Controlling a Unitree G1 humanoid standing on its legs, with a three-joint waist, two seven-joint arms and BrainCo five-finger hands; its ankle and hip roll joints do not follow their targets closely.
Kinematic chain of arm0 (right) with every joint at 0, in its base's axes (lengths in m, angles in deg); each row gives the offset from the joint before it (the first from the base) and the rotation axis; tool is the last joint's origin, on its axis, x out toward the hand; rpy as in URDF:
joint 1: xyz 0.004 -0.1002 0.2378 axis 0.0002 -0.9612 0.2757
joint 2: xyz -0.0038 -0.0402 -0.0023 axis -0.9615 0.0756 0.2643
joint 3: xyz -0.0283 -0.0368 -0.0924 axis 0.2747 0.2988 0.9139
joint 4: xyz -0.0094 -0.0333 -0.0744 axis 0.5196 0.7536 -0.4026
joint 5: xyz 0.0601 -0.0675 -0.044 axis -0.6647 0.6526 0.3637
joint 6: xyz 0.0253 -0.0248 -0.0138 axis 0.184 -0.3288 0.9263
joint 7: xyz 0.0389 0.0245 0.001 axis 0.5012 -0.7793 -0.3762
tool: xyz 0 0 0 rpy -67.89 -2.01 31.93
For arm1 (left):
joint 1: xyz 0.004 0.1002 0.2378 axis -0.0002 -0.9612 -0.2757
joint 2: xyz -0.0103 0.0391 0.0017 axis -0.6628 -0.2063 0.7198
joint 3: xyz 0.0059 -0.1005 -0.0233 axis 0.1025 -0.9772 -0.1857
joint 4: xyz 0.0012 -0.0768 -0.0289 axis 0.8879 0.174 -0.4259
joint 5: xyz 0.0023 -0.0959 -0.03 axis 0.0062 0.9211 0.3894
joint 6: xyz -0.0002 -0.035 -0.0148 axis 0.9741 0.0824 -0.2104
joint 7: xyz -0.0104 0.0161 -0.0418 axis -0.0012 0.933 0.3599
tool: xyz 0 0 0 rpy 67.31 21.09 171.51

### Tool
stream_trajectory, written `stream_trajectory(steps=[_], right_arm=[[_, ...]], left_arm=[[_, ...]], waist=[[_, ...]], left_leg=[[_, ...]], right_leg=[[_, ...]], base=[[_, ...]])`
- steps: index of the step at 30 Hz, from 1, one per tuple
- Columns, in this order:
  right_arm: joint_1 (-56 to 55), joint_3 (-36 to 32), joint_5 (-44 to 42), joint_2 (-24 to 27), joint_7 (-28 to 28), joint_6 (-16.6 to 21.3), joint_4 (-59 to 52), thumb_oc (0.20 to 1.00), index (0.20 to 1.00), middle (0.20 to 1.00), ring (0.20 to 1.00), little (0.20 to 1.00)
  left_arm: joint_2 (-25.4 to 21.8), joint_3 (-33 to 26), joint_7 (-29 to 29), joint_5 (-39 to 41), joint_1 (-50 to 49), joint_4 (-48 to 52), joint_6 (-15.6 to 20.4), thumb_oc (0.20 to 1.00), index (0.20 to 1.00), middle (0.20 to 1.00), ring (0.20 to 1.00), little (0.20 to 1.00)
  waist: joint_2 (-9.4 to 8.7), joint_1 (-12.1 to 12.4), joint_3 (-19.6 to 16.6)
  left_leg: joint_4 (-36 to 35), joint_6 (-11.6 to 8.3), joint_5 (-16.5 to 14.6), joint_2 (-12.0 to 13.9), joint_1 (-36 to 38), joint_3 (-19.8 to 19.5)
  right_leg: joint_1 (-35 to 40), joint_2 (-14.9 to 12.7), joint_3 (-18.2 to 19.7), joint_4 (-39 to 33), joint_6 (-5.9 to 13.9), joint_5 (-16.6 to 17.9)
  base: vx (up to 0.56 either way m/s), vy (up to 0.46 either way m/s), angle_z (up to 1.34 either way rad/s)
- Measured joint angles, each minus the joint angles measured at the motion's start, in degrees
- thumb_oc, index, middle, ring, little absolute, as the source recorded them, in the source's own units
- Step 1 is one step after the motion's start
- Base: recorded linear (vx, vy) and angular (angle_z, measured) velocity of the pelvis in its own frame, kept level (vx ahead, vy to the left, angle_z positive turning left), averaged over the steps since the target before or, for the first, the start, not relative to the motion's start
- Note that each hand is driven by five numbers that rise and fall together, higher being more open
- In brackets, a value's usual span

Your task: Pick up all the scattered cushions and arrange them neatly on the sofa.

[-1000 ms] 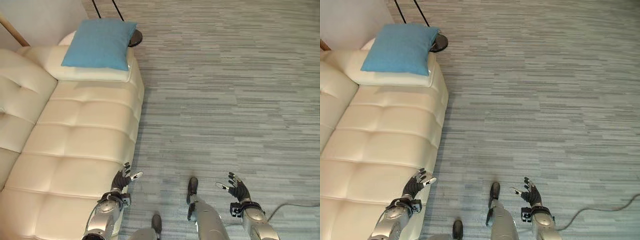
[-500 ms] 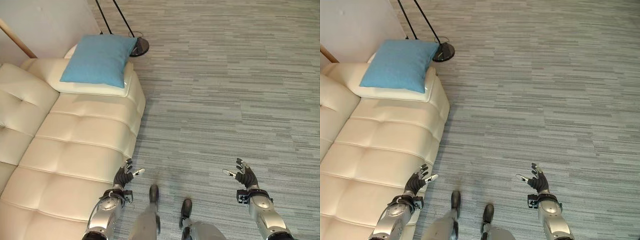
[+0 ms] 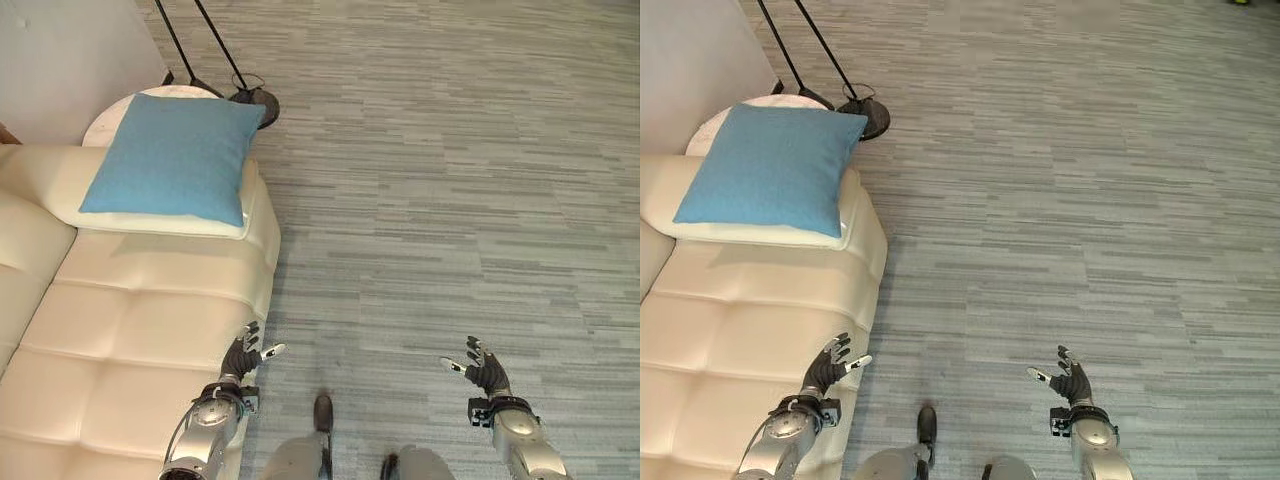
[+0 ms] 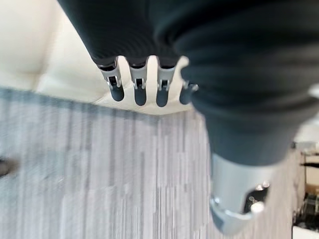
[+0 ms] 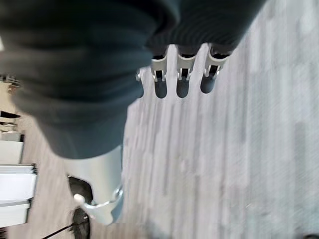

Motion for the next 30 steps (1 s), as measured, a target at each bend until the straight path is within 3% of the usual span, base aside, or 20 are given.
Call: stream_trajectory(steps=[2,4,7,8,9,11,13,15,17,19,20,21,23,25,27,28,30], right_arm=[[0.6,0.0,-0.1,-0.2,-0.3,0.1,0.0,1.000,1.000,1.000,1.000,1.000],[1.5,-0.1,-0.1,-0.4,-0.3,0.1,0.1,1.000,1.000,1.000,1.000,1.000],[1.1,-0.5,-0.2,-1.3,-0.2,0.1,0.3,1.000,1.000,1.000,1.000,1.000],[1.0,-0.6,-0.2,-1.6,-0.1,0.1,0.4,1.000,1.000,1.000,1.000,1.000],[1.0,-0.7,-0.2,-1.7,-0.1,0.1,0.8,1.000,1.000,1.000,1.000,1.000],[0.9,-0.7,-0.2,-1.7,0.0,0.1,1.6,1.000,1.000,1.000,1.000,1.000],[-0.4,-1.0,-0.2,-1.6,0.1,-0.1,2.2,1.000,1.000,1.000,1.000,1.000],[-1.2,-1.0,-0.2,-1.2,0.2,-0.1,2.2,1.000,1.000,1.000,1.000,1.000],[-0.7,-1.2,-0.3,-1.0,0.1,-0.3,2.1,1.000,1.000,1.000,1.000,1.000],[1.3,-1.2,-0.3,-0.8,-0.1,-0.5,2.1,1.000,1.000,1.000,1.000,1.000],[1.0,-1.1,-0.4,-0.6,-0.3,-0.4,1.5,1.000,1.000,1.000,1.000,1.000],[1.2,-0.9,-0.4,-0.3,-0.4,-0.4,1.1,1.000,1.000,1.000,1.000,1.000],[1.2,-0.7,-0.8,0.5,-0.3,-0.3,0.1,1.000,1.000,1.000,1.000,1.000],[1.3,-0.7,-1.3,0.9,-0.4,-0.5,-0.4,1.000,1.000,1.000,1.000,1.000],[1.3,-0.6,-1.4,1.0,-0.4,-0.5,-0.4,1.000,1.000,1.000,1.000,1.000],[1.6,-0.5,-1.3,1.2,-0.4,-0.5,0.1,1.000,1.000,1.000,1.000,1.000],[1.8,-0.5,-1.3,1.3,-0.3,-0.5,0.2,1.000,1.000,1.000,1.000,1.000]], left_arm=[[-1.0,0.0,0.0,0.0,-0.1,0.2,0.1,1.000,1.000,1.000,1.000,1.000],[-1.5,0.0,-0.1,0.0,-0.4,0.0,0.0,1.000,1.000,1.000,1.000,1.000],[-1.6,-0.1,-0.1,0.0,-0.5,-0.5,-0.1,1.000,1.000,1.000,1.000,1.000],[-1.5,-0.3,-0.1,0.0,-0.7,-0.6,-0.2,1.000,1.000,1.000,1.000,1.000],[-1.4,-0.3,-0.1,0.0,-0.7,-0.8,-0.2,1.000,1.000,1.000,1.000,1.000],[-1.3,-0.2,-0.1,0.0,-0.7,-0.8,-0.2,1.000,1.000,1.000,1.000,1.000],[-0.4,0.0,-0.4,0.0,-1.0,-0.7,-0.2,1.000,1.000,1.000,1.000,1.000],[1.0,0.2,-0.9,0.1,-1.7,-0.1,-0.2,1.000,1.000,1.000,1.000,1.000],[1.4,0.1,-1.2,0.1,-2.2,0.5,-0.1,1.000,1.000,1.000,1.000,1.000],[1.6,0.0,-1.6,0.1,-2.0,0.4,-0.2,1.000,1.000,1.000,1.000,1.000],[1.6,0.1,-1.7,0.1,-1.5,0.4,-0.1,1.000,1.000,1.000,1.000,1.000],[1.7,0.0,-1.8,0.3,-2.2,0.4,-0.2,1.000,1.000,1.000,1.000,1.000],[1.7,-0.1,-1.8,0.8,-2.1,0.5,-0.2,1.000,1.000,1.000,1.000,1.000],[1.8,-0.3,-1.8,0.9,-1.8,0.8,-0.3,1.000,1.000,1.000,1.000,1.000],[1.8,-0.3,-1.8,0.8,-2.2,1.5,-0.3,1.000,1.000,1.000,1.000,1.000],[1.7,-0.2,-1.8,0.8,-2.2,1.8,-0.3,1.000,1.000,1.000,1.000,1.000],[1.7,-0.1,-1.8,0.8,-2.1,1.9,-0.3,1.000,1.000,1.000,1.000,1.000]], waist=[[0.25,-0.1,0.3],[0.37,-0.4,0.9],[-0.82,-0.8,1.5],[-1.49,-1.0,1.8],[-1.58,-1.1,2.0],[-1.90,-1.8,2.0],[-1.87,-2.6,1.9],[-0.08,-3.1,0.8],[0.81,-3.3,0.3],[0.12,-3.2,0.5],[-1.18,-3.2,0.9],[-1.42,-2.0,0.8],[-1.67,-1.6,0.7],[-2.28,-1.2,1.2],[-2.73,-0.5,1.4],[-2.94,0.0,1.6],[-2.05,0.4,1.3]], left_leg=[[-0.5,0.26,-0.8,0.1,1.7,-0.5],[-1.3,-0.31,-2.0,0.3,3.5,-0.7],[-1.3,-2.02,-4.0,-0.1,4.9,-1.2],[-1.3,-2.27,-4.4,-0.4,5.7,-1.7],[-1.3,-2.96,-6.0,-0.4,6.3,-2.5],[-1.3,-2.73,-5.8,-0.5,7.2,-3.1],[-2.3,-3.90,-8.7,0.0,11.2,-5.2],[-2.0,-5.73,-10.2,2.7,12.3,-5.8],[0.9,-7.13,-10.9,4.7,11.9,-5.3],[11.5,-8.55,-11.6,4.9,8.1,-5.4],[23.5,-10.22,-12.0,4.3,3.0,-5.2],[28.4,-10.82,-12.1,4.6,1.0,-5.2],[32.4,-10.52,-12.5,4.7,-4.6,-4.2],[23.7,-9.79,-12.7,4.4,-6.7,-1.8],[13.6,-9.67,-11.0,4.4,-7.0,-0.4],[4.5,-9.93,-7.3,5.0,-7.1,-0.4],[-0.5,-11.10,-3.2,6.7,-9.1,0.7]], right_leg=[[-3.5,0.1,-0.8,-4.5,0.13,0.1],[-5.7,0.9,-2.0,-12.7,0.09,2.4],[-8.5,2.1,-2.1,-22.7,2.13,8.9],[-9.0,2.2,-2.3,-27.9,1.87,12.4],[-8.7,2.4,-2.4,-30.9,1.88,14.3],[-7.2,2.3,-2.2,-35.2,1.94,16.5],[-3.5,2.7,-1.6,-36.3,0.18,20.2],[-1.9,5.1,-2.3,-35.9,-1.79,22.3],[-0.9,7.3,-3.4,-36.5,-4.74,22.5],[1.4,8.0,-3.7,-37.5,-6.68,20.8],[3.7,7.9,-3.6,-38.5,-8.45,21.1],[4.6,8.1,-3.4,-38.6,-10.06,19.9],[6.0,8.8,-3.9,-39.7,-10.46,19.1],[8.3,9.1,-4.0,-41.9,-10.60,19.1],[10.4,9.5,-3.9,-43.8,-9.06,18.3],[11.2,10.3,-4.0,-44.0,-8.78,17.6],[11.8,11.8,-4.4,-44.0,-9.55,16.2]], base=[[0.30,0.012,0.12],[0.27,-0.043,0.13],[0.29,-0.074,0.22],[0.31,-0.094,0.12],[0.32,-0.108,0.17],[0.36,-0.110,0.30],[0.39,-0.118,0.38],[0.28,-0.119,0.22],[0.31,-0.170,0.13],[0.26,-0.143,0.14],[0.11,-0.047,-0.04],[0.29,-0.067,-0.02],[0.31,-0.005,0.01],[0.34,0.086,0.09],[0.34,0.104,0.01],[0.22,0.066,-0.05],[0.41,0.158,-0.06]])
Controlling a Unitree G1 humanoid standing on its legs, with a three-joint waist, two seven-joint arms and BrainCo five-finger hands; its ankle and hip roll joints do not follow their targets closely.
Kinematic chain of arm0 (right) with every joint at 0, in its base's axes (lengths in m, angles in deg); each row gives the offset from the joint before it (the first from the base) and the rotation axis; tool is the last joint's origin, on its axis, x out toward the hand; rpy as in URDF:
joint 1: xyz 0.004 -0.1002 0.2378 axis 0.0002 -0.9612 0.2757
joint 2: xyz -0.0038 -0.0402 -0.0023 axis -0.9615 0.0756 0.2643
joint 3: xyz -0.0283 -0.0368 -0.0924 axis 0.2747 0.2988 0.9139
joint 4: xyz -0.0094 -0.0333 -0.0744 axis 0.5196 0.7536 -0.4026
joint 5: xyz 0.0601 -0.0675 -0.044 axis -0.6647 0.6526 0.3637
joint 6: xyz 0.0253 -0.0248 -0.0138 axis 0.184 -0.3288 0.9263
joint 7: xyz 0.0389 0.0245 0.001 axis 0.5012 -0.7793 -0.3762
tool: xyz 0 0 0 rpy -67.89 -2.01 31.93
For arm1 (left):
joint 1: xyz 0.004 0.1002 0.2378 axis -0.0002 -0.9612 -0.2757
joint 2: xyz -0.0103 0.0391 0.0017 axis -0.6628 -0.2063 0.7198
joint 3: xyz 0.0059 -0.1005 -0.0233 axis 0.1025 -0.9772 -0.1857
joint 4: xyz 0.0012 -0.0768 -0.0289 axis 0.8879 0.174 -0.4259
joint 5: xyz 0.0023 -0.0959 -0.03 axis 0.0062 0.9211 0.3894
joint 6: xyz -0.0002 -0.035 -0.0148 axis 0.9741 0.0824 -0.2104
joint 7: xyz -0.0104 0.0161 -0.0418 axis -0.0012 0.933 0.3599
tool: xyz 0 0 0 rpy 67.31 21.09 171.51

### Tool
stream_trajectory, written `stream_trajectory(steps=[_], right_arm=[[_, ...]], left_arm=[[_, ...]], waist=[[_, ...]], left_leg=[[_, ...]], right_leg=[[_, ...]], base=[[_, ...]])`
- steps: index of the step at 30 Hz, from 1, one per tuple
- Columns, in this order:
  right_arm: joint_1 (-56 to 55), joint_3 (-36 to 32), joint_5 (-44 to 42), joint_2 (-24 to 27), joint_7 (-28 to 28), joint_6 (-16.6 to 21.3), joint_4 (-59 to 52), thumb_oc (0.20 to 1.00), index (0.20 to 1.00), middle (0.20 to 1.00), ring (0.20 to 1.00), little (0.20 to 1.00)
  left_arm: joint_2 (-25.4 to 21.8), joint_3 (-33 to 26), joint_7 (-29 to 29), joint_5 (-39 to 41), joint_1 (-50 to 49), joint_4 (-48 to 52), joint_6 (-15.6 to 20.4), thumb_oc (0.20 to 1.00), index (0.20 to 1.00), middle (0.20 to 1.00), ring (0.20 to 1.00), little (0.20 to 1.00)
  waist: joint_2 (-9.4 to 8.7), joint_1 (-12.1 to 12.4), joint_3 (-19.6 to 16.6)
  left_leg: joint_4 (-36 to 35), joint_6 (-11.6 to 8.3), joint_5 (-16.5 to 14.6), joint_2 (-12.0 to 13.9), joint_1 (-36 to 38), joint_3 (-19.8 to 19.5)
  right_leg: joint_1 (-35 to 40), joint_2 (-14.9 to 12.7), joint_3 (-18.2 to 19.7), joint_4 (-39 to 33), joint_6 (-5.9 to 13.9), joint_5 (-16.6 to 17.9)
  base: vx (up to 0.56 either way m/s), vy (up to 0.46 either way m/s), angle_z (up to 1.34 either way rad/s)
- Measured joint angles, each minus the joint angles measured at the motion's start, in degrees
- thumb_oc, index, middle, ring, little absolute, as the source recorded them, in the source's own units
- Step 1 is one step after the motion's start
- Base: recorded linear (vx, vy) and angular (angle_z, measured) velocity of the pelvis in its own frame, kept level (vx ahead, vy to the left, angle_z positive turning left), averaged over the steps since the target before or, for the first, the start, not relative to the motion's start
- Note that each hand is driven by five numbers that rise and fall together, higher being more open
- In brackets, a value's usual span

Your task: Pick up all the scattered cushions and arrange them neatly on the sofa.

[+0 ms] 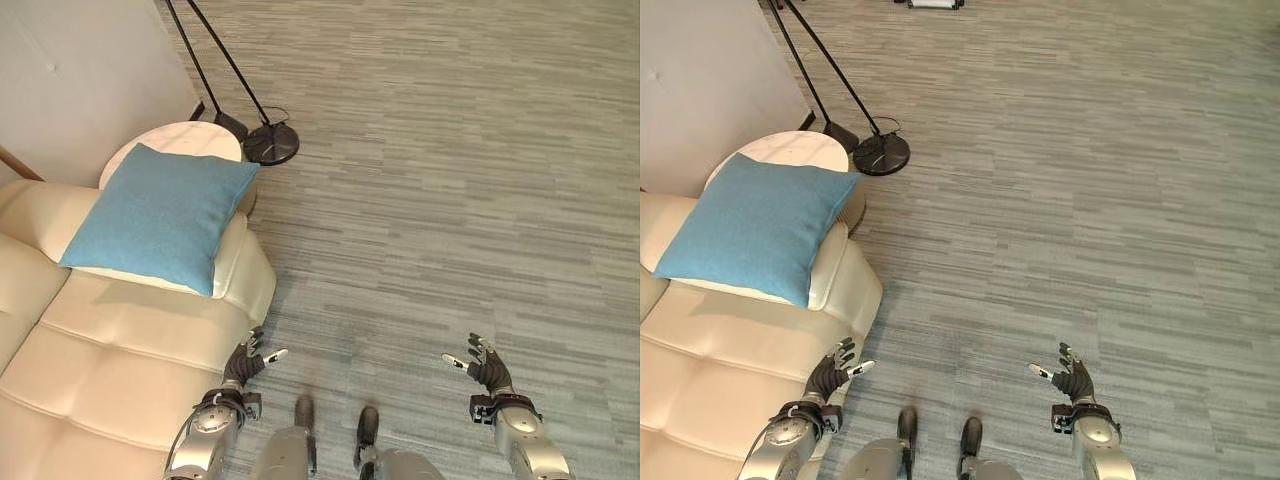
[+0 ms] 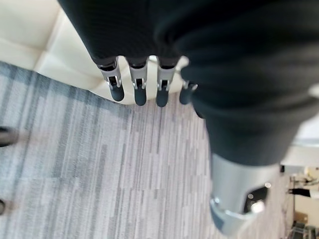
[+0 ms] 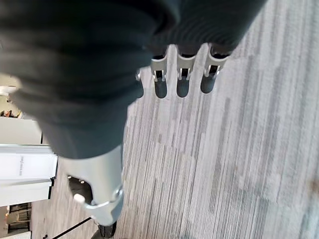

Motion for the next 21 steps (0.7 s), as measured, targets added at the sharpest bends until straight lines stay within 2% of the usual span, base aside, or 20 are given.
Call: stream_trajectory(steps=[1,2,4,6,7,8,9,11,12,13,14,16,17,18,19,20,21], right_arm=[[-0.1,-0.1,0.0,0.1,0.0,0.0,0.0,1.000,1.000,1.000,1.000,1.000],[-0.4,0.1,0.1,0.1,0.1,0.0,0.0,1.000,1.000,1.000,1.000,1.000],[-0.9,0.0,0.2,0.0,-0.1,-0.2,-0.1,1.000,1.000,1.000,1.000,1.000],[-1.1,-0.2,0.6,0.4,-0.3,-0.2,-0.1,1.000,1.000,1.000,1.000,1.000],[-1.1,-0.2,1.3,1.0,-0.8,-0.2,-0.2,1.000,1.000,1.000,1.000,1.000],[-1.2,-0.2,1.3,1.1,-1.1,-0.4,-0.2,1.000,1.000,1.000,1.000,1.000],[-1.7,0.1,1.4,0.7,-1.5,-0.6,-0.4,1.000,1.000,1.000,1.000,1.000],[-2.1,0.0,1.5,0.8,-1.9,-0.5,-1.9,1.000,1.000,1.000,1.000,1.000],[-2.4,-0.1,2.0,0.9,-2.1,-0.5,-2.5,1.000,1.000,1.000,1.000,1.000],[-2.3,-0.1,2.4,0.8,-2.4,-0.5,-2.5,1.000,1.000,1.000,1.000,1.000],[-2.0,-0.1,2.4,0.5,-2.6,-0.5,-2.4,1.000,1.000,1.000,1.000,1.000],[-2.2,0.0,2.4,0.2,-2.6,-0.5,-2.5,1.000,1.000,1.000,1.000,1.000],[-2.0,0.0,2.3,-0.3,-2.7,-0.5,-2.4,1.000,1.000,1.000,1.000,1.000],[-1.9,0.0,2.3,-0.3,-2.7,-0.5,-2.5,1.000,1.000,1.000,1.000,1.000],[-1.8,-0.2,2.3,-0.2,-2.6,-0.4,-2.2,1.000,1.000,1.000,1.000,1.000],[-2.1,-0.2,2.2,-0.2,-2.4,-0.5,-2.2,1.000,1.000,1.000,1.000,1.000],[-2.5,-0.1,2.2,-0.2,-2.5,-0.5,-2.2,1.000,1.000,1.000,1.000,1.000]], left_arm=[[-0.1,0.0,0.0,-0.2,0.3,-0.1,0.0,1.000,1.000,1.000,1.000,1.000],[-0.3,0.1,0.0,-0.2,0.5,-0.2,0.0,1.000,1.000,1.000,1.000,1.000],[-1.0,0.0,0.0,-0.8,0.1,0.1,-0.1,1.000,1.000,1.000,1.000,1.000],[-1.3,0.0,-0.2,-1.3,-0.5,0.4,0.0,1.000,1.000,1.000,1.000,1.000],[-1.2,0.0,-0.6,-2.4,-0.8,0.7,0.0,1.000,1.000,1.000,1.000,1.000],[-1.2,0.0,-0.8,-2.5,-1.0,0.7,0.0,1.000,1.000,1.000,1.000,1.000],[-1.7,0.0,-1.0,-2.5,-1.2,0.8,-0.1,1.000,1.000,1.000,1.000,1.000],[-1.9,0.1,-1.3,-2.5,-1.2,1.7,-0.1,1.000,1.000,1.000,1.000,1.000],[-2.3,0.1,-1.5,-2.5,-1.1,2.5,-0.1,1.000,1.000,1.000,1.000,1.000],[-2.9,0.0,-1.6,-2.5,-0.7,2.7,-0.1,1.000,1.000,1.000,1.000,1.000],[-3.2,0.0,-1.5,-2.5,-0.6,2.7,-0.1,1.000,1.000,1.000,1.000,1.000],[-3.9,0.0,-1.6,-2.5,-0.3,2.8,-0.1,1.000,1.000,1.000,1.000,1.000],[-4.4,-0.4,-1.6,-2.5,-0.5,3.2,0.1,1.000,1.000,1.000,1.000,1.000],[-4.2,-1.1,-1.5,-2.4,-0.4,3.0,0.0,1.000,1.000,1.000,1.000,1.000],[-3.6,-1.3,-1.5,-2.4,0.0,2.6,0.0,1.000,1.000,1.000,1.000,1.000],[-3.3,-1.4,-1.6,-2.4,0.1,2.3,0.0,1.000,1.000,1.000,1.000,1.000],[-3.3,-1.4,-1.6,-2.4,0.4,2.3,0.0,1.000,1.000,1.000,1.000,1.000]], waist=[[0.74,0.4,0.4],[0.92,0.4,0.5],[1.29,1.0,0.3],[2.07,1.0,-0.8],[3.24,1.0,-1.1],[3.21,1.0,-1.1],[2.62,1.1,-1.2],[2.32,0.7,-1.2],[2.19,0.5,-1.3],[1.80,0.5,-1.3],[1.66,0.5,-1.2],[2.14,0.0,-1.3],[2.00,0.4,-1.0],[2.36,0.1,-0.8],[3.32,-0.7,-0.1],[3.57,-1.6,0.4],[3.03,-2.3,0.5]], left_leg=[[-2.0,-0.20,1.7,1.3,-1.6,0.0],[-2.1,-0.39,1.8,1.6,-2.5,0.5],[-0.8,1.33,3.5,1.8,-2.1,0.6],[1.8,1.32,3.9,1.1,-1.7,0.0],[1.3,2.85,6.0,1.0,-0.2,-0.2],[1.1,3.77,8.0,1.0,0.9,0.1],[1.3,5.73,9.7,0.0,2.1,1.3],[1.1,7.55,8.3,-1.6,3.3,1.5],[1.0,8.48,7.2,-3.2,4.8,1.4],[1.3,10.51,4.9,-4.7,5.9,1.1],[0.8,10.92,4.6,-5.4,6.8,0.5],[0.8,10.16,5.1,-5.6,7.7,-0.1],[0.7,11.46,3.3,-5.6,8.8,-1.6],[0.3,11.61,3.2,-5.4,9.4,-2.3],[0.1,11.34,2.8,-4.7,10.0,-4.4],[-0.1,10.16,3.6,-4.6,10.5,-6.7],[0.0,9.94,3.8,-4.9,10.7,-7.0]], right_leg=[[1.3,1.1,-0.2,0.0,-0.69,-1.2],[1.8,1.5,-0.7,0.0,-1.28,-1.8],[3.6,2.1,0.1,0.4,-0.10,-2.5],[4.0,2.0,1.1,0.9,0.83,-4.2],[3.7,1.9,1.5,3.4,1.26,-5.4],[3.3,1.2,1.7,5.7,1.97,-7.3],[1.2,-0.9,2.8,13.2,3.64,-10.8],[-1.8,-3.2,3.0,21.7,5.71,-12.7],[-5.9,-7.0,2.7,33.4,7.87,-15.7],[-7.9,-9.4,3.3,38.1,8.81,-13.9],[-9.4,-10.5,4.7,41.9,9.32,-14.8],[-10.0,-11.0,6.1,42.7,10.24,-15.4],[-12.1,-10.5,6.1,40.1,10.15,-15.5],[-12.2,-9.7,6.3,37.0,10.11,-15.5],[-12.7,-6.0,9.8,29.7,9.92,-15.2],[-13.3,-3.6,12.1,23.5,9.64,-13.3],[-13.6,-3.5,12.8,21.0,10.29,-11.8]], base=[[0.48,0.207,0.02],[0.35,0.193,-0.04],[0.34,0.215,-0.18],[0.30,0.210,-0.27],[0.26,0.215,-0.21],[0.23,0.222,-0.21],[0.22,0.208,-0.12],[0.17,0.150,0.09],[0.23,0.150,0.16],[0.23,0.149,0.07],[0.17,0.075,0.19],[0.26,0.025,0.32],[0.36,-0.040,0.20],[0.36,-0.064,0.31],[0.29,-0.083,0.83],[0.25,-0.080,0.96],[0.26,-0.094,1.03]])
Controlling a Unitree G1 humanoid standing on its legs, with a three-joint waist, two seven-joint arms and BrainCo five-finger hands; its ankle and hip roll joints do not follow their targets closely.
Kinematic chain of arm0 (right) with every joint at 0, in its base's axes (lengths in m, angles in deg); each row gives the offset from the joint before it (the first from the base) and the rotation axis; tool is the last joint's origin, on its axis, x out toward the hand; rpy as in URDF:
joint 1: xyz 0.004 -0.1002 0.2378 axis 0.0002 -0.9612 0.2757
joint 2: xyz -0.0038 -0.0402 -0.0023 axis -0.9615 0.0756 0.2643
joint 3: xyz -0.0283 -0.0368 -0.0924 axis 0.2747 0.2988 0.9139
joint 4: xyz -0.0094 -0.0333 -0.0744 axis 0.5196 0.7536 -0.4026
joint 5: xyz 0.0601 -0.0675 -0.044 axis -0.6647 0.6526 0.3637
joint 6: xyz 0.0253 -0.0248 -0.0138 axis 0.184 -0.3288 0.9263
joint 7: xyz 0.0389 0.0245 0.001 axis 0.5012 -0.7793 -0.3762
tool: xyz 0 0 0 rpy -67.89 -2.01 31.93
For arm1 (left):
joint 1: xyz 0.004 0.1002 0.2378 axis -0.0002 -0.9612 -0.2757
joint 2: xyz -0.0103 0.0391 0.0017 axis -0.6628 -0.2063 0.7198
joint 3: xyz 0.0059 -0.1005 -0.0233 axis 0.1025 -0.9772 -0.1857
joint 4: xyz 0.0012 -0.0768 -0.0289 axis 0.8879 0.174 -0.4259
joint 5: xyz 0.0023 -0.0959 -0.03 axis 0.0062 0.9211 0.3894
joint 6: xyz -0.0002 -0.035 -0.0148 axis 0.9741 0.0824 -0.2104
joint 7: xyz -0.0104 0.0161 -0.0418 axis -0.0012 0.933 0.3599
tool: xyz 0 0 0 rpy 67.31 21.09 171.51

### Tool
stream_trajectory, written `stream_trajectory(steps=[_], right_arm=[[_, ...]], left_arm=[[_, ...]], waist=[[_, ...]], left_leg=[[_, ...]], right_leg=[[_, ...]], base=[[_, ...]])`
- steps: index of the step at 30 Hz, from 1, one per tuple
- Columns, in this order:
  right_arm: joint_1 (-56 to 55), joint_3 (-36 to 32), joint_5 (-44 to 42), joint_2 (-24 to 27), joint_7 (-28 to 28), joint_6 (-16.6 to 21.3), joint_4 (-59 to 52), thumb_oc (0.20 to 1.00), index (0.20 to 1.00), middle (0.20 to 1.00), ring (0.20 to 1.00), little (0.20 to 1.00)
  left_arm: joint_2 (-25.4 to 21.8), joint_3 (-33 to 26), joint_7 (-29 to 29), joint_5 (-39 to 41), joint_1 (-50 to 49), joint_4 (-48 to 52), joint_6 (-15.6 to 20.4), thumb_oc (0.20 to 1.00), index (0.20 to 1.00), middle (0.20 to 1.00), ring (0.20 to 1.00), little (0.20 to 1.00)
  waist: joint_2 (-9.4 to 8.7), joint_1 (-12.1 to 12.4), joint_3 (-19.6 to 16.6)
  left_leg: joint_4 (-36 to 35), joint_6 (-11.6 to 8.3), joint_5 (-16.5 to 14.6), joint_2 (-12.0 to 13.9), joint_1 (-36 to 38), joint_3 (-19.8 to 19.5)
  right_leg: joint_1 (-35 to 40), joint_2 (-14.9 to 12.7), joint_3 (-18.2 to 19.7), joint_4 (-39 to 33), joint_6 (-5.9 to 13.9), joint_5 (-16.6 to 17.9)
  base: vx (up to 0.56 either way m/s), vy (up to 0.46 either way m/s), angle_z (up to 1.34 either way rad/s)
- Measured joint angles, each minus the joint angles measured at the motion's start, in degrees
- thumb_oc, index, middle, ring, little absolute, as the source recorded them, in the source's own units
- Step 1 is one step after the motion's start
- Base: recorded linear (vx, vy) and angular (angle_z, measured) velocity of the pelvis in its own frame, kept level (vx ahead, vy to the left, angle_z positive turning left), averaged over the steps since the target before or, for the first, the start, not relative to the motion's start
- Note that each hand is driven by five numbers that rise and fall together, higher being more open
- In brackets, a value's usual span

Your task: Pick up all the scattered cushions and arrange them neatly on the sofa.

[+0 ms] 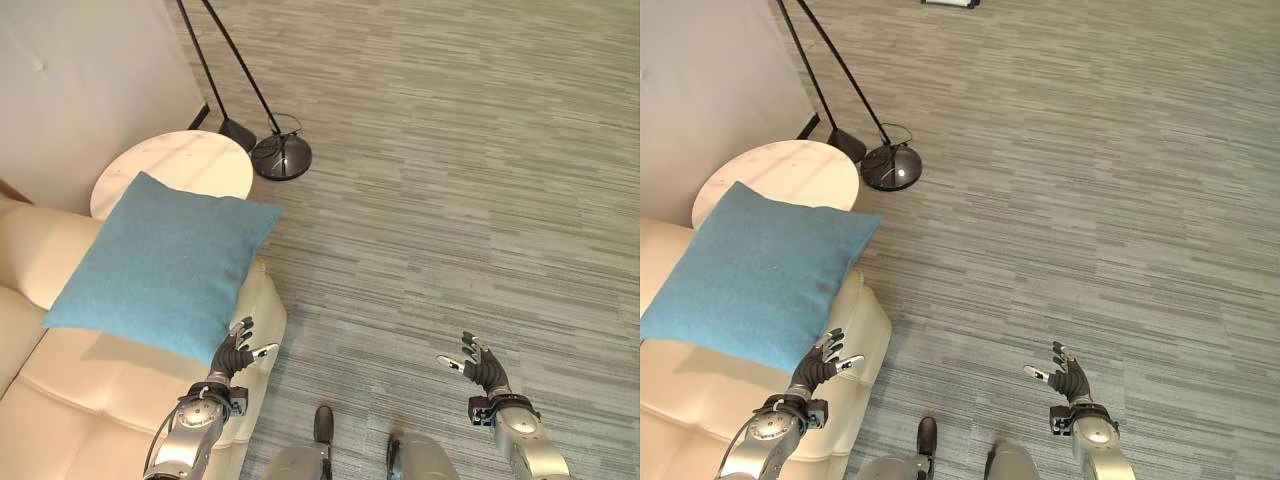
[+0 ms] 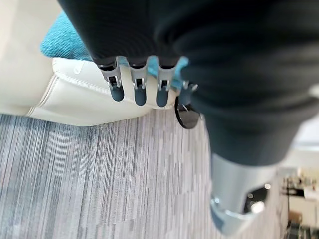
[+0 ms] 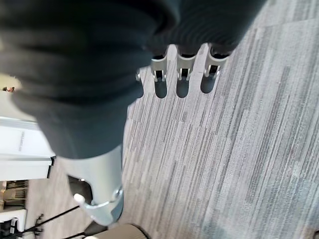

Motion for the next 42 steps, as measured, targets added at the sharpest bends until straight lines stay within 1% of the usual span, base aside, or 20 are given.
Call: stream_trajectory(steps=[3,5,8,10,11,12,14,17,18,20,22,24,27,30,31,34,35,36,38,42], right_arm=[[-0.5,0.0,0.0,-0.1,0.2,0.0,1.1,1.000,1.000,1.000,1.000,1.000],[-1.1,-0.2,0.0,-0.1,0.1,-0.1,1.5,1.000,1.000,1.000,1.000,1.000],[-0.5,-0.3,-0.1,0.1,0.0,-0.1,2.3,1.000,1.000,1.000,1.000,1.000],[-0.6,-0.3,-0.6,0.1,0.0,0.0,2.1,1.000,1.000,1.000,1.000,1.000],[-0.6,-0.4,-1.2,0.5,0.0,0.1,2.0,1.000,1.000,1.000,1.000,1.000],[-0.5,-0.4,-1.2,0.6,0.0,0.1,2.2,1.000,1.000,1.000,1.000,1.000],[-0.3,-1.3,-1.7,1.2,0.2,0.0,1.8,1.000,1.000,1.000,1.000,1.000],[-0.2,-1.8,-2.2,1.7,0.5,0.1,1.5,1.000,1.000,1.000,1.000,1.000],[0.1,-1.8,-2.2,1.7,0.6,0.1,1.1,1.000,1.000,1.000,1.000,1.000],[0.5,-1.8,-2.2,1.7,0.6,0.1,0.9,1.000,1.000,1.000,1.000,1.000],[1.5,-1.5,-2.2,1.6,1.2,0.0,1.6,1.000,1.000,1.000,1.000,1.000],[2.6,-0.3,-2.2,1.9,1.8,0.0,2.6,1.000,1.000,1.000,1.000,1.000],[1.9,-0.1,-2.1,2.0,1.8,0.0,2.0,1.000,1.000,1.000,1.000,1.000],[0.2,-1.0,-1.4,2.1,1.6,-0.2,0.4,1.000,1.000,1.000,1.000,1.000],[-0.8,-1.2,-1.0,2.3,1.5,-0.2,-0.3,1.000,1.000,1.000,1.000,1.000],[-2.8,-0.5,-0.9,1.2,1.2,-1.3,-0.3,1.000,1.000,1.000,1.000,1.000],[-2.8,-0.3,-0.9,0.8,1.1,-1.3,-0.3,1.000,1.000,1.000,1.000,1.000],[-3.0,-0.3,-0.9,0.2,1.1,-1.3,-0.4,1.000,1.000,1.000,1.000,1.000],[-2.8,-0.2,-0.9,-0.5,1.1,-1.3,-0.4,1.000,1.000,1.000,1.000,1.000],[-1.1,-0.6,-1.0,-1.1,1.1,-1.2,0.1,1.000,1.000,1.000,1.000,1.000]], left_arm=[[-0.1,-0.4,0.1,0.1,-0.9,-0.4,0.1,1.000,1.000,1.000,1.000,1.000],[-0.1,-0.2,0.1,0.2,-1.7,-0.4,0.0,1.000,1.000,1.000,1.000,1.000],[0.1,-0.2,0.0,0.2,-2.5,-0.2,0.0,1.000,1.000,1.000,1.000,1.000],[0.2,-0.3,-0.1,0.5,-3.1,-0.1,0.0,1.000,1.000,1.000,1.000,1.000],[1.1,-0.6,-0.1,0.5,-2.4,-1.0,0.0,1.000,1.000,1.000,1.000,1.000],[1.3,-0.5,-0.1,0.5,-2.1,-1.0,0.0,1.000,1.000,1.000,1.000,1.000],[2.4,-0.3,-0.2,1.8,0.2,-2.8,-0.1,1.000,1.000,1.000,1.000,1.000],[2.3,-0.1,-0.2,2.7,0.9,-2.7,-0.1,1.000,1.000,1.000,1.000,1.000],[2.1,-0.2,-0.2,2.7,0.8,-2.9,-0.1,1.000,1.000,1.000,1.000,1.000],[1.9,-0.3,-0.2,2.7,0.3,-3.0,-0.1,1.000,1.000,1.000,1.000,1.000],[1.9,-0.5,-0.2,2.6,0.9,-4.5,-0.1,1.000,1.000,1.000,1.000,1.000],[2.4,-0.6,-0.1,2.4,0.8,-5.4,-0.1,1.000,1.000,1.000,1.000,1.000],[2.3,-0.9,-0.1,2.4,-0.2,-5.5,-0.6,1.000,1.000,1.000,1.000,1.000],[2.6,-1.5,0.0,2.3,-2.1,-6.6,-0.7,1.000,1.000,1.000,1.000,1.000],[3.2,-2.3,0.2,2.2,-3.2,-6.5,-1.0,1.000,1.000,1.000,1.000,1.000],[2.2,-3.7,0.6,2.2,-4.3,-6.3,-1.0,1.000,1.000,1.000,1.000,1.000],[2.0,-4.5,0.8,2.2,-4.4,-6.3,-1.1,1.000,1.000,1.000,1.000,1.000],[1.8,-5.1,1.1,2.2,-4.3,-6.0,-1.1,1.000,1.000,1.000,1.000,1.000],[0.8,-5.2,1.4,2.2,-4.1,-6.0,-1.1,1.000,1.000,1.000,1.000,1.000],[-0.7,-5.2,1.8,2.2,-4.2,-6.2,-1.2,1.000,1.000,1.000,1.000,1.000]], waist=[[-2.41,-1.1,0.4],[-2.81,-1.4,0.4],[-2.17,-1.0,0.5],[-2.16,-1.2,0.2],[-2.02,-0.6,-0.3],[-1.96,-0.4,-0.5],[-2.52,-1.1,0.2],[-2.91,-0.4,0.5],[-3.11,-0.4,0.6],[-3.20,-0.2,0.7],[-3.05,-0.2,0.6],[-2.13,0.2,0.5],[-0.66,0.7,0.1],[0.72,1.3,-0.7],[1.81,0.8,-1.7],[-1.10,1.0,-3.1],[-1.45,1.0,-3.2],[-1.49,0.4,-3.5],[-1.69,0.0,-3.6],[-2.02,-0.1,-3.6]], left_leg=[[0.2,-0.14,-1.8,-2.0,0.8,-4.7],[0.2,-1.92,-3.0,-2.2,0.6,-8.1],[-0.6,-3.40,-4.3,0.7,2.5,-8.8],[0.1,-4.67,-5.4,2.1,2.4,-9.1],[3.1,-5.32,-7.6,3.1,1.1,-9.9],[4.2,-5.32,-7.8,3.5,0.6,-10.1],[14.9,-7.16,-6.8,2.9,-5.7,-5.9],[17.4,-6.43,-7.7,2.8,-9.5,3.9],[15.4,-6.26,-7.9,2.7,-9.8,7.1],[11.8,-6.28,-7.8,3.1,-9.4,8.4],[7.3,-7.79,-6.8,5.1,-10.2,12.1],[0.9,-9.31,-5.5,7.1,-11.5,14.6],[0.6,-9.21,-2.8,9.0,-12.5,14.6],[7.5,-6.43,-4.8,7.7,-9.8,14.7],[4.8,-5.42,-2.0,6.8,-7.9,14.7],[3.1,-1.96,-2.9,2.4,-4.4,16.0],[2.4,-0.95,-1.4,1.2,-2.7,15.9],[1.3,-0.30,-1.9,0.2,-1.6,13.9],[0.6,-0.32,-1.4,-0.3,-0.9,12.5],[-0.9,-0.27,-1.7,-0.2,1.6,8.5]], right_leg=[[-2.9,0.5,4.4,-9.4,-0.08,9.9],[-1.6,0.5,4.2,-11.6,-0.67,13.3],[-0.1,2.7,3.3,-10.5,-0.85,14.0],[0.7,3.7,1.8,-10.3,-2.16,13.8],[1.3,4.2,-1.4,-9.8,-4.42,13.0],[1.1,4.5,-1.9,-9.5,-4.93,12.6],[2.4,2.9,-7.0,-10.5,-8.97,13.9],[3.7,1.5,-10.7,-11.7,-10.71,13.2],[4.6,0.8,-12.3,-13.1,-10.71,13.2],[5.9,0.5,-12.2,-14.6,-10.70,13.2],[8.2,0.5,-13.4,-18.5,-10.40,13.1],[9.6,1.3,-14.2,-20.7,-7.13,11.1],[10.8,2.1,-15.7,-20.6,-8.58,13.6],[10.8,-0.2,-15.1,-15.7,-7.20,11.7],[9.9,-1.2,-14.6,-11.7,-5.29,9.0],[5.3,-7.8,-12.0,4.1,-2.39,3.3],[2.5,-9.7,-10.6,11.6,-1.97,2.1],[1.1,-9.7,-8.8,14.1,-1.00,1.4],[1.0,-9.2,-6.8,13.9,-0.84,1.2],[1.2,-5.5,-3.5,3.0,-0.80,1.8]], base=[[0.20,-0.088,0.78],[0.24,-0.099,0.83],[0.34,-0.181,0.68],[0.16,-0.111,0.40],[0.13,-0.074,0.59],[0.16,-0.095,1.09],[0.11,-0.054,1.12],[0.16,0.015,0.82],[0.15,0.060,0.68],[0.29,0.114,0.60],[0.33,0.135,0.58],[0.15,0.133,0.47],[0.36,0.278,0.16],[0.27,0.230,-0.14],[0.29,0.282,0.10],[0.23,0.175,0.20],[0.22,0.083,0.42],[0.31,0.092,0.55],[0.19,0.018,0.66],[0.18,-0.023,0.51]])
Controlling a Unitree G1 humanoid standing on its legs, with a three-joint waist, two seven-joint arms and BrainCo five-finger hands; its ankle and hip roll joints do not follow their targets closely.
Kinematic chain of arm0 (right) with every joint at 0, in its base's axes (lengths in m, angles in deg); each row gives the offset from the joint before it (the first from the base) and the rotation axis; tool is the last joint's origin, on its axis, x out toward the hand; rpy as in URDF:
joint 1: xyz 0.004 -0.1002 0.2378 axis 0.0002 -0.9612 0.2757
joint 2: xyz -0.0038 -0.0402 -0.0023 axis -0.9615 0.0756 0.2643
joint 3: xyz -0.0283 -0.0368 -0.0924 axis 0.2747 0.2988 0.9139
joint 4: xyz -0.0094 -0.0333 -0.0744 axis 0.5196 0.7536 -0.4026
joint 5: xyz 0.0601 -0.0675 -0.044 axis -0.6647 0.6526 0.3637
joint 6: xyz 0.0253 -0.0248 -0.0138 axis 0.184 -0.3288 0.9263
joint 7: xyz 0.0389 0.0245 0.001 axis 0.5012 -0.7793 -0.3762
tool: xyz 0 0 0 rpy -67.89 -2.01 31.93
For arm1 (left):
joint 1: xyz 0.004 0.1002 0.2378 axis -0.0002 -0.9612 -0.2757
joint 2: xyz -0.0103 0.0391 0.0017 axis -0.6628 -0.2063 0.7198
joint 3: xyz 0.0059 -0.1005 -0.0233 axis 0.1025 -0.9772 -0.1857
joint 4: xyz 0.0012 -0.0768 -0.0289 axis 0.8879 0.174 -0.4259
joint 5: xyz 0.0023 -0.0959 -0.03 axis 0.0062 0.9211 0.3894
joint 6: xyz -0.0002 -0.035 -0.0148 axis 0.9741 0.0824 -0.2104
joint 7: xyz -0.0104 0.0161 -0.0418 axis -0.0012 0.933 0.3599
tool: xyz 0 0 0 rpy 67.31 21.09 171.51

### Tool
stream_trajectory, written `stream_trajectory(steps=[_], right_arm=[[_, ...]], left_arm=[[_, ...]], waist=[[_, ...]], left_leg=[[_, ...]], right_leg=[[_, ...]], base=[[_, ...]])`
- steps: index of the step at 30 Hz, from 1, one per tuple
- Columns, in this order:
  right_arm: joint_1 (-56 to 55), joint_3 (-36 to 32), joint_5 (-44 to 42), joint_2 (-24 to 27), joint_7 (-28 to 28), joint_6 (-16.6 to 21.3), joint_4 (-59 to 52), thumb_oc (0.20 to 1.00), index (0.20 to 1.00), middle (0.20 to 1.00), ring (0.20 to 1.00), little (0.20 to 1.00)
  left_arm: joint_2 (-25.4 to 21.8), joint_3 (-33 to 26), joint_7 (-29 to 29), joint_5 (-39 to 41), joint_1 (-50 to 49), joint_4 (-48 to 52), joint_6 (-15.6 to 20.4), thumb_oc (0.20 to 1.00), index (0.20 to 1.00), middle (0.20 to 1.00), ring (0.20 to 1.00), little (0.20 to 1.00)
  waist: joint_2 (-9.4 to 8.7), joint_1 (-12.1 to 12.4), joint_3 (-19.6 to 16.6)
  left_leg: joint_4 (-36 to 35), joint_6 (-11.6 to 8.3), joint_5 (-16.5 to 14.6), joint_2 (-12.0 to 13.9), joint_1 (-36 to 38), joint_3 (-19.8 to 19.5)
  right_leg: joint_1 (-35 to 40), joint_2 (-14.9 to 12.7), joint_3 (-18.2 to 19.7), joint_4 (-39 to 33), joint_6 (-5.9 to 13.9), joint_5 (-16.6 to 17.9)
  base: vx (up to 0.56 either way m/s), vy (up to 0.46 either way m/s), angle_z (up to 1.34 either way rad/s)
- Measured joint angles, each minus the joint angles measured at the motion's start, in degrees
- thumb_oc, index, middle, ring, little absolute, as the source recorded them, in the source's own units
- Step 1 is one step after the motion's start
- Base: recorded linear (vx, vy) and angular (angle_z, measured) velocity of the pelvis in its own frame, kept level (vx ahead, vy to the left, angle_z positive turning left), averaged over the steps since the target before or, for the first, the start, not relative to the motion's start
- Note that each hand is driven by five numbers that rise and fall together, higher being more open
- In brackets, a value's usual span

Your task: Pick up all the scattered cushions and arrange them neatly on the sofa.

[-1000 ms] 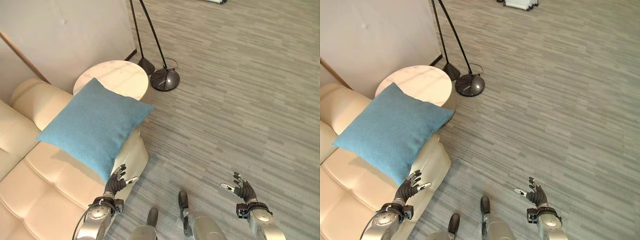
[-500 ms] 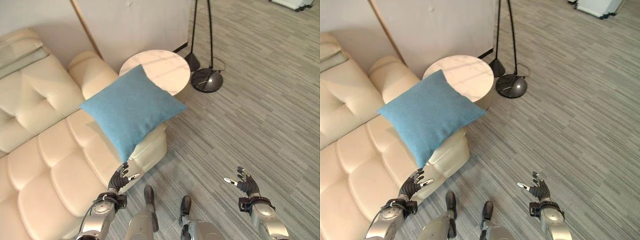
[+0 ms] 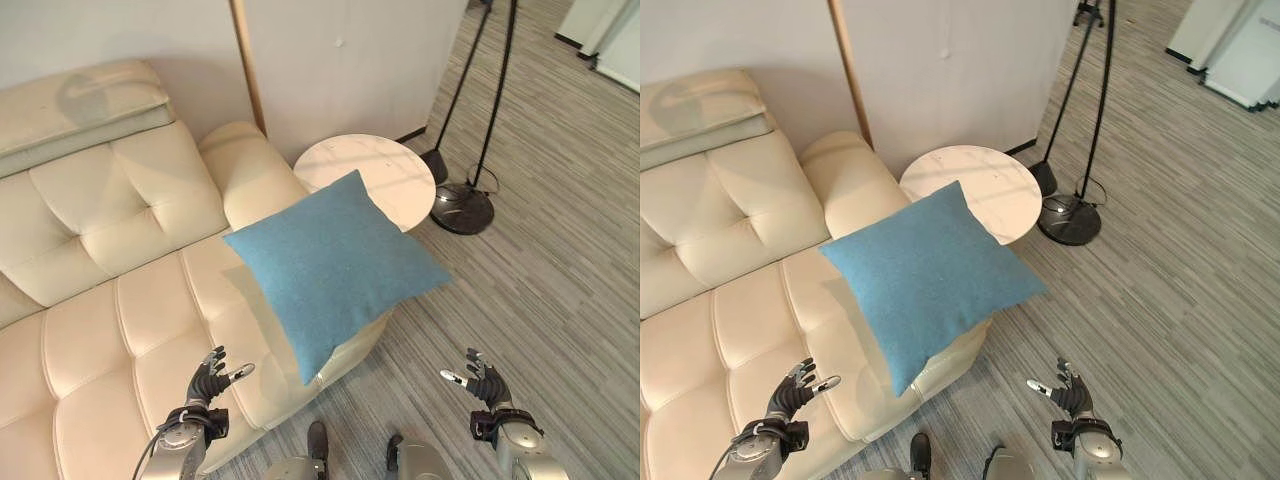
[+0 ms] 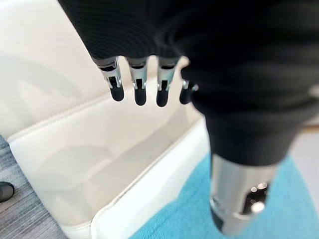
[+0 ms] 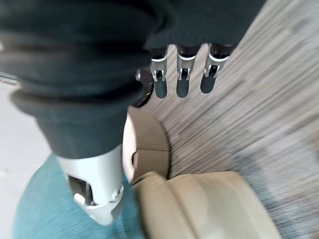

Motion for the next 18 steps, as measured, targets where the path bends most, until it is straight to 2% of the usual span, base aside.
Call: stream_trajectory(steps=[1,2,3,5,7,8,9,10,12,13,18], right_arm=[[0.3,0.0,0.0,0.0,0.0,0.0,0.1,1.000,1.000,1.000,1.000,1.000],[0.5,-0.1,0.0,0.0,0.0,0.0,0.3,1.000,1.000,1.000,1.000,1.000],[0.3,-0.4,-0.1,0.0,0.1,0.0,0.6,1.000,1.000,1.000,1.000,1.000],[0.1,-0.7,-0.2,-0.1,0.2,0.0,2.2,1.000,1.000,1.000,1.000,1.000],[-1.1,-1.1,-0.2,-0.6,0.2,-0.1,2.7,1.000,1.000,1.000,1.000,1.000],[-1.9,-1.8,-0.3,-1.2,0.3,-0.1,3.0,1.000,1.000,1.000,1.000,1.000],[-2.3,-2.1,-0.7,-1.2,0.3,-0.1,3.6,1.000,1.000,1.000,1.000,1.000],[-1.8,-2.2,-1.0,-0.7,0.3,-0.1,5.1,1.000,1.000,1.000,1.000,1.000],[-0.8,-2.2,-1.2,-0.3,0.2,-0.1,5.2,1.000,1.000,1.000,1.000,1.000],[0.0,-2.1,-1.2,0.0,0.2,-0.1,5.2,1.000,1.000,1.000,1.000,1.000],[-1.1,-3.8,-1.2,1.2,0.8,-0.1,5.3,1.000,1.000,1.000,1.000,1.000]], left_arm=[[0.1,0.1,0.0,0.0,0.1,0.0,0.0,1.000,1.000,1.000,1.000,1.000],[0.3,0.0,0.0,0.1,0.3,-0.3,0.0,1.000,1.000,1.000,1.000,1.000],[0.7,0.2,0.0,0.3,0.6,-0.7,-0.1,1.000,1.000,1.000,1.000,1.000],[1.2,0.2,0.2,0.7,1.1,-1.9,-0.1,1.000,1.000,1.000,1.000,1.000],[1.3,0.2,0.5,2.2,0.9,-2.4,-0.1,1.000,1.000,1.000,1.000,1.000],[1.5,0.2,0.5,2.7,0.4,-2.4,-0.1,1.000,1.000,1.000,1.000,1.000],[1.8,0.4,0.5,2.9,0.3,-2.5,-0.1,1.000,1.000,1.000,1.000,1.000],[2.9,0.4,0.5,3.5,-0.2,-2.9,-0.1,1.000,1.000,1.000,1.000,1.000],[4.1,0.1,0.5,4.7,-0.9,-3.0,-0.2,1.000,1.000,1.000,1.000,1.000],[4.5,0.1,0.5,5.0,-1.0,-3.0,-0.2,1.000,1.000,1.000,1.000,1.000],[5.3,0.2,1.1,6.9,1.6,-3.0,-0.2,1.000,1.000,1.000,1.000,1.000]], waist=[[0.03,-0.1,0.0],[0.11,-0.3,0.1],[-0.23,-0.8,0.1],[-0.67,-1.8,0.3],[-1.86,-2.5,0.3],[-2.81,-3.2,0.2],[-2.94,-3.4,0.2],[-2.26,-3.0,0.4],[-0.90,-2.8,0.2],[-0.47,-2.7,0.2],[-0.66,-3.3,0.5]], left_leg=[[0.0,-0.02,-0.4,0.1,0.3,-0.9],[-0.1,-0.17,-0.6,0.2,0.5,-1.8],[-0.1,-0.53,-1.0,0.0,1.2,-3.5],[-0.2,-0.40,-1.5,0.1,1.9,-6.4],[-0.4,-1.09,-1.8,-0.1,1.9,-8.7],[-1.0,-2.10,-1.7,-0.5,2.9,-10.5],[-0.8,-2.78,-1.9,-0.1,3.3,-11.2],[-1.0,-4.27,-2.6,1.3,3.9,-11.1],[-1.1,-5.68,-3.4,3.3,3.4,-11.1],[-1.1,-5.74,-3.7,4.8,2.9,-11.3],[-1.5,-6.39,-3.3,7.9,0.7,-11.4]], right_leg=[[-0.6,0.5,0.6,-0.7,-0.12,0.3],[-0.9,1.5,2.9,-1.5,0.25,0.6],[-1.1,2.6,6.8,-5.2,0.99,2.6],[-1.0,4.1,11.6,-9.7,1.27,5.5],[-0.8,4.1,13.4,-14.0,1.01,8.8],[0.2,4.0,13.5,-14.7,0.63,11.7],[0.6,4.3,13.3,-14.8,-0.27,14.2],[1.0,5.4,11.9,-15.1,-0.93,14.8],[2.1,6.9,10.1,-17.4,-1.08,14.9],[2.8,7.6,8.9,-19.0,-1.64,15.4],[4.9,8.6,3.1,-23.6,-4.06,18.3]], base=[[0.19,-0.061,0.33],[0.18,-0.087,0.53],[0.19,-0.086,0.60],[0.21,-0.112,0.83],[0.17,-0.123,0.86],[0.12,-0.109,0.77],[0.23,-0.200,0.55],[0.12,-0.090,0.15],[0.17,-0.182,0.00],[0.12,-0.161,0.14],[-0.02,-0.099,0.49]])
